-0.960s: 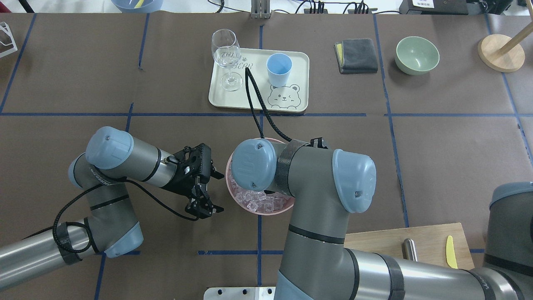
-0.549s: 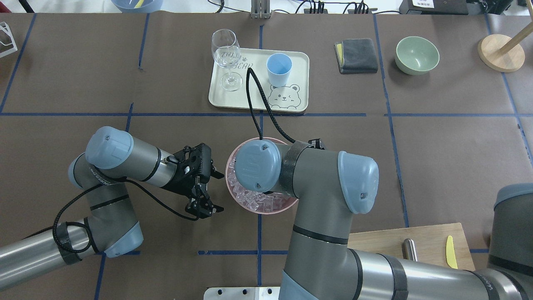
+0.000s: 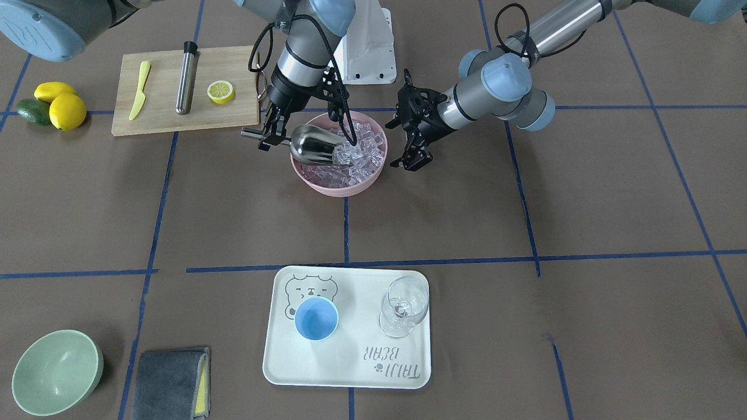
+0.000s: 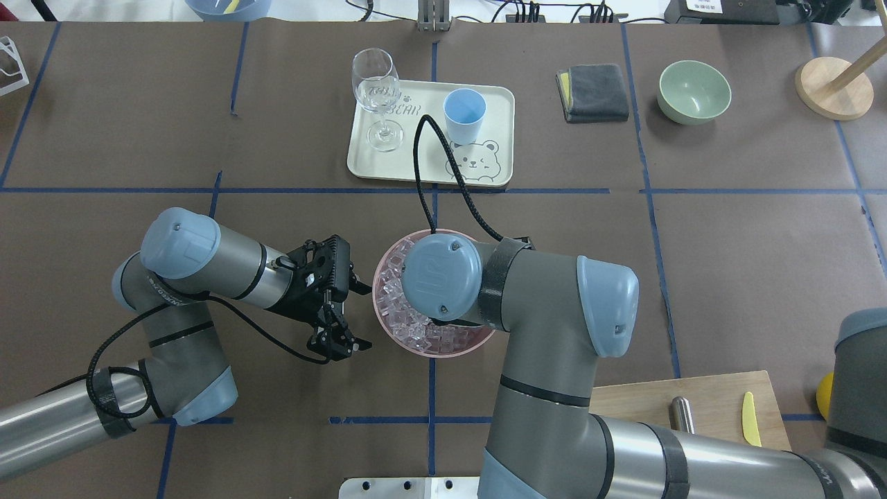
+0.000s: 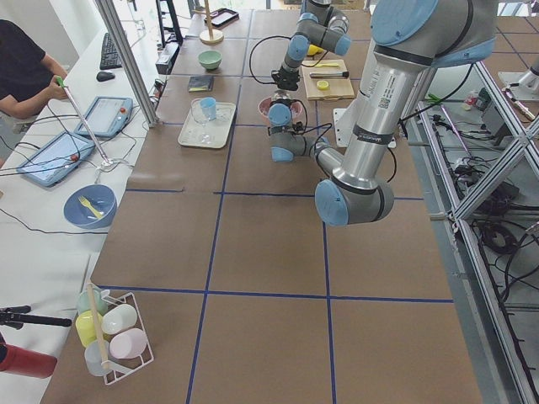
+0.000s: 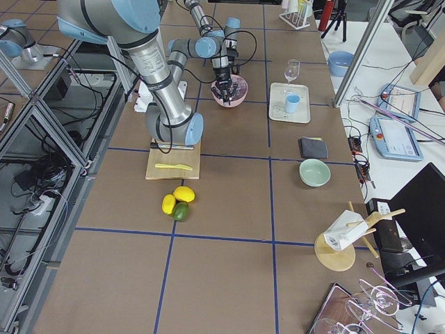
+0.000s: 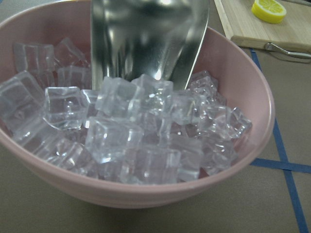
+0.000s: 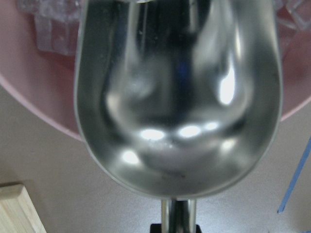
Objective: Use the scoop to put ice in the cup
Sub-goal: 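Push the scoop down into the ice cubes with the right gripper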
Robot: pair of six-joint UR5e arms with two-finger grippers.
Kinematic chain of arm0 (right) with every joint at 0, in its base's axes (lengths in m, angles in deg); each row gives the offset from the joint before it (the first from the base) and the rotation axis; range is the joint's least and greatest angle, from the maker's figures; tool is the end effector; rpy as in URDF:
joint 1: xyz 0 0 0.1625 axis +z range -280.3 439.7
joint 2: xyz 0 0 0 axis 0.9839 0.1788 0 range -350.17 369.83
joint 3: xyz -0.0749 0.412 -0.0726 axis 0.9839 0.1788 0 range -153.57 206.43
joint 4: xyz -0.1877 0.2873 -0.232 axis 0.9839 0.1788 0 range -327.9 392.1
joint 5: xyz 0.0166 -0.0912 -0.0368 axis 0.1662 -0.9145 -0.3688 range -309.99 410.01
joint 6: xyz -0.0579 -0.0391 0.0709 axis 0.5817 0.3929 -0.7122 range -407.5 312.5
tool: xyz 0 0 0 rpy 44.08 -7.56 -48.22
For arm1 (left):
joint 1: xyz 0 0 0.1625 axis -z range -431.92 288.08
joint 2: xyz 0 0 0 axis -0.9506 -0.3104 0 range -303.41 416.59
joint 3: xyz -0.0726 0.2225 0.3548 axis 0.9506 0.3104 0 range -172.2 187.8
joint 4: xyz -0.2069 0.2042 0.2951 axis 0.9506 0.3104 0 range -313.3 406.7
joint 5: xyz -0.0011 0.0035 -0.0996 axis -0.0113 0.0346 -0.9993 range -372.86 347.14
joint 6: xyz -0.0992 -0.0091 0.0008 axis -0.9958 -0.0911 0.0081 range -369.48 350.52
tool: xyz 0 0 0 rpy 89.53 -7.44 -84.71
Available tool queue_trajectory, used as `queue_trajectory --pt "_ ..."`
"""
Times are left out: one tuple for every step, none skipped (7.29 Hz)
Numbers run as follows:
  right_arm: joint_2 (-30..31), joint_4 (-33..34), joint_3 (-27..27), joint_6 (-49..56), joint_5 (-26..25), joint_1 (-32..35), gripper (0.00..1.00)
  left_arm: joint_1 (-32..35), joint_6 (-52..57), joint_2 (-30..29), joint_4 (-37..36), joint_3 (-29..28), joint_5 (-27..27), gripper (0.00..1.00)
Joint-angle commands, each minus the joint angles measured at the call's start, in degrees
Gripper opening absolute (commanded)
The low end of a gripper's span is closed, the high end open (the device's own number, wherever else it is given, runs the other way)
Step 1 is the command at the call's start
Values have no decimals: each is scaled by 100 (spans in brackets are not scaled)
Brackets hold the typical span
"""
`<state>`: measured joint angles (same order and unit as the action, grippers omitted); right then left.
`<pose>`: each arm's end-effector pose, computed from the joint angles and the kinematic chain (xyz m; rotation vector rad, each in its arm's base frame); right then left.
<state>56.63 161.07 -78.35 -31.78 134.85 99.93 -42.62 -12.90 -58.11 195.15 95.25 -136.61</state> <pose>-0.5377 -0.3498 0.2010 0.3683 -0.0779 -1.4613 0.5190 -0.3805 0.3159 0.9631 1.2215 1.2177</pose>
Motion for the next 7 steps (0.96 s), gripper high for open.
queue_trajectory --pt "311 -485 -173 -8 102 34 0 6 0 0 0 0 9 100" --pt "452 -800 -209 -8 172 51 0 15 0 9 0 0 9 100" --pt "505 -951 -210 -17 234 69 0 15 0 9 0 0 9 100" --pt "523 -1101 -210 -17 348 95 0 23 0 9 0 0 18 100" --pt "663 -1381 -210 -69 471 130 0 32 0 9 -9 0 18 100" --pt "882 -1827 -218 -104 533 130 0 32 9 9 -35 -9 18 100" --pt "1058 -2154 -218 -105 629 165 0 32 9 9 -44 -9 26 100"
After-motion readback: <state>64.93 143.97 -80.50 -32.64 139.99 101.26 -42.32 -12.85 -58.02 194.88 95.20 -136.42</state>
